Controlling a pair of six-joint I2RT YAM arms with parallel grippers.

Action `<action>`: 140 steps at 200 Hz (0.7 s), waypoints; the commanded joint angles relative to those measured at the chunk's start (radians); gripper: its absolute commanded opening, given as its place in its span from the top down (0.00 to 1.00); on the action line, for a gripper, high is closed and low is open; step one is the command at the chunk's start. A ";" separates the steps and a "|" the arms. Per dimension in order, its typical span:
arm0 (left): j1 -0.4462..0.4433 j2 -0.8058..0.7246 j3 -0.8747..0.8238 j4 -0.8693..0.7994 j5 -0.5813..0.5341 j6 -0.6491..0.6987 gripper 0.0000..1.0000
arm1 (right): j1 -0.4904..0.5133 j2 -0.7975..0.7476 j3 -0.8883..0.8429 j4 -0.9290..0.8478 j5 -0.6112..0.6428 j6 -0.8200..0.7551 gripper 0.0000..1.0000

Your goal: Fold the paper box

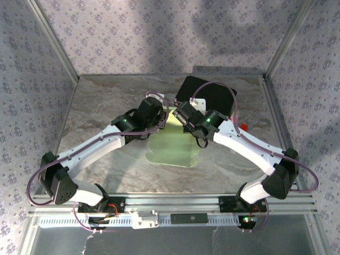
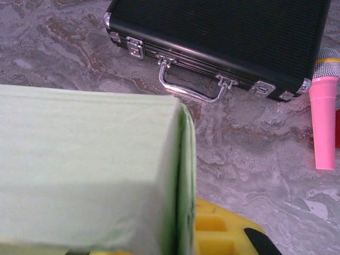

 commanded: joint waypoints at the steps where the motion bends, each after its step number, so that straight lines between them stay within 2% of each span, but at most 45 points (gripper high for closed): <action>1: -0.014 0.003 0.025 -0.019 -0.034 0.003 0.76 | -0.002 0.009 0.030 -0.024 0.002 0.025 1.00; 7: -0.017 -0.001 0.028 -0.024 -0.034 0.000 0.64 | -0.005 0.011 0.027 -0.024 -0.001 0.027 1.00; 14: -0.020 -0.009 0.030 -0.032 -0.033 -0.009 0.55 | -0.009 0.012 0.024 -0.022 -0.006 0.030 1.00; 16: -0.020 -0.012 0.030 -0.034 -0.032 -0.013 0.45 | -0.010 0.012 0.023 -0.021 -0.007 0.031 1.00; 19: -0.022 -0.016 0.030 -0.036 -0.030 -0.017 0.40 | -0.014 0.012 0.022 -0.021 -0.009 0.034 1.00; 49: -0.027 -0.094 0.044 -0.099 -0.006 -0.067 0.27 | -0.047 0.002 -0.014 0.007 -0.058 0.070 1.00; 68: -0.026 -0.174 0.032 -0.135 -0.005 -0.124 0.27 | -0.094 -0.024 -0.069 0.062 -0.129 0.107 1.00; 91: -0.025 -0.288 0.015 -0.199 -0.045 -0.234 0.32 | -0.148 -0.040 -0.119 0.113 -0.202 0.179 1.00; 107: -0.026 -0.350 0.012 -0.328 -0.091 -0.436 0.38 | -0.180 -0.049 -0.155 0.141 -0.250 0.262 1.00; 116: -0.028 -0.372 0.005 -0.391 -0.065 -0.557 0.41 | -0.199 -0.061 -0.190 0.180 -0.282 0.310 1.00; 127: -0.054 -0.399 -0.041 -0.384 0.004 -0.647 0.41 | -0.209 -0.077 -0.231 0.230 -0.302 0.375 1.00; 140: -0.131 -0.431 -0.110 -0.359 -0.002 -0.738 0.40 | -0.222 -0.085 -0.288 0.288 -0.331 0.441 1.00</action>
